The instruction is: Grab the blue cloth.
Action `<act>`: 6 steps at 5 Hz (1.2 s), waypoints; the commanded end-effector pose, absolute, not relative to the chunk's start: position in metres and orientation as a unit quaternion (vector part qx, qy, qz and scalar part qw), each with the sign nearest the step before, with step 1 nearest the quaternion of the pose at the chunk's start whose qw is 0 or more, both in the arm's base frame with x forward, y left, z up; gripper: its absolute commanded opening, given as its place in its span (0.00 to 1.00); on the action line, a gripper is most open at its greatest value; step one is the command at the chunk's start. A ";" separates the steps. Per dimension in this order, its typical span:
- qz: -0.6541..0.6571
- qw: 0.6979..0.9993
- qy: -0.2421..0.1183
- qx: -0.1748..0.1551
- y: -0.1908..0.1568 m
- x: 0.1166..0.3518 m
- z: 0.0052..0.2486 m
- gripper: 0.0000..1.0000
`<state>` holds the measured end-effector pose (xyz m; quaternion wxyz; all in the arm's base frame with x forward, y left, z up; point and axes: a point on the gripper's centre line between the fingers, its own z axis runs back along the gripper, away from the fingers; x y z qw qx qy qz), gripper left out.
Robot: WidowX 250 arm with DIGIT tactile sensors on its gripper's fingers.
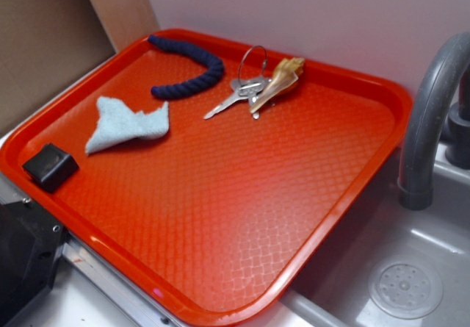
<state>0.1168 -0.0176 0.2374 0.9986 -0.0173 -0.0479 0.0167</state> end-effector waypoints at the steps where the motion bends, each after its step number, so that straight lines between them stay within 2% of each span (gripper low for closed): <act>1: 0.017 0.999 -0.048 -0.017 -0.018 0.117 0.237 1.00; 2: -0.102 0.985 -0.130 0.056 -0.002 0.136 0.211 1.00; 3: -0.161 0.981 -0.087 0.057 0.027 0.151 0.161 1.00; 4: -0.214 0.973 -0.062 0.064 0.044 0.172 0.114 1.00; 5: -0.244 0.967 -0.018 0.076 0.048 0.180 0.068 1.00; 6: -0.207 0.965 -0.035 0.157 0.036 0.192 0.047 1.00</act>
